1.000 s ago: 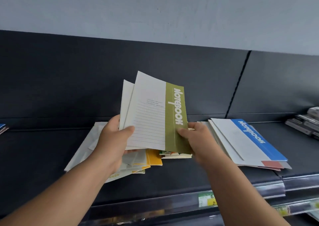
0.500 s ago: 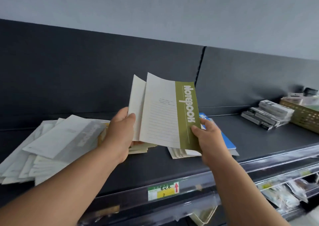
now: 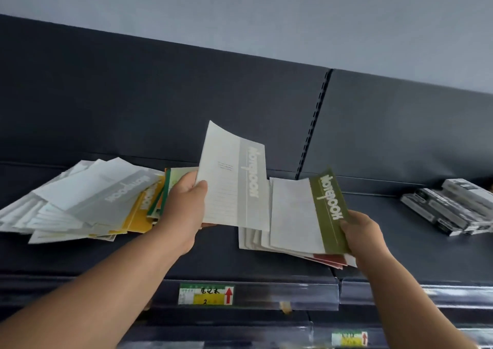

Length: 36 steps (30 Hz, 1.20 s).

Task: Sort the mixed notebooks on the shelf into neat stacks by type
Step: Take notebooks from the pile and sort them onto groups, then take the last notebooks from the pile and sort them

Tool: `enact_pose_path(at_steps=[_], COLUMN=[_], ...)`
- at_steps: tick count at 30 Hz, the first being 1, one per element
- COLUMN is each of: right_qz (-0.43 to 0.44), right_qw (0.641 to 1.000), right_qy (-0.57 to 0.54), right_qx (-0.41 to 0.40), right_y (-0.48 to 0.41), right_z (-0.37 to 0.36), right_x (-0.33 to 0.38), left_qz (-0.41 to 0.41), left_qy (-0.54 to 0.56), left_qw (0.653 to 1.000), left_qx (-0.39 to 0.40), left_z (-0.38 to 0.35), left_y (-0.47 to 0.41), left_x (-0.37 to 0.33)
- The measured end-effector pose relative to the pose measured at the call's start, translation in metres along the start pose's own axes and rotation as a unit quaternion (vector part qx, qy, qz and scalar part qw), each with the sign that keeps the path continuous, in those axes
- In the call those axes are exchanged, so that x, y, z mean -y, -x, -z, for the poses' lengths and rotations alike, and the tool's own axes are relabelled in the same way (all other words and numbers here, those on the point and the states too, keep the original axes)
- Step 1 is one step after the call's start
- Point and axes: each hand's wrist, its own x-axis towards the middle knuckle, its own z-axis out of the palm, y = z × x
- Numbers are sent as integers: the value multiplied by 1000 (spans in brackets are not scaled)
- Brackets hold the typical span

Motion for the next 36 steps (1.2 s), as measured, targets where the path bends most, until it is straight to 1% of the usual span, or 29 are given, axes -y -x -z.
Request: enact_pose_path(at_steps=[3,6,7,9,11,12,14,15,16,18,22,26,30,33,36], right_qz=[12,14,35,118,204,218,189,166,157,157,147,153,156,147,138], right_qw=[988,952,946,948,960,968,972,965,956,944,936,931,938,948,963], right_qy=[153,304,323,294,190,119,-18,-63,-80,-83,-105,-121,-99,-66,-7], right_qx=[5,-8,-16,-24,7,43,141,192,235,279,301,307,292,276,230], right_y=[-5,10,15,32,55,70,100,114,126,146,178,209,231,241,242], right_z=[-7,-15,-19,-30,-45,-54,-74,-86,-99,-124,-175,-227,-281,-309,-333], right_x=[-7,4,11,28,49,62,88,98,105,113,127,147,165,179,185], left_qz=[-1,-6,-7,-5,-7,-6,-6,-7,-8,-15,-30,-47,-71,-77,-102], left_qy=[-8,-11,-9,0,6,10,16,17,17,11,-33,-146,-302,-389,-472], left_qw=[1000,1000,1000,1000,1000,1000,999,999,999,999,997,986,949,917,874], left_qx=[-15,-16,-16,-15,-22,-26,-31,-31,-33,-42,-68,-62,-54,-51,-54], left_z=[1,7,11,20,32,38,53,61,71,93,152,216,278,322,362], left_y=[2,7,8,10,11,12,14,15,16,16,8,-6,-17,-24,-26], left_x=[0,0,0,-1,-3,-4,-5,-5,-5,-7,-8,-1,2,6,10])
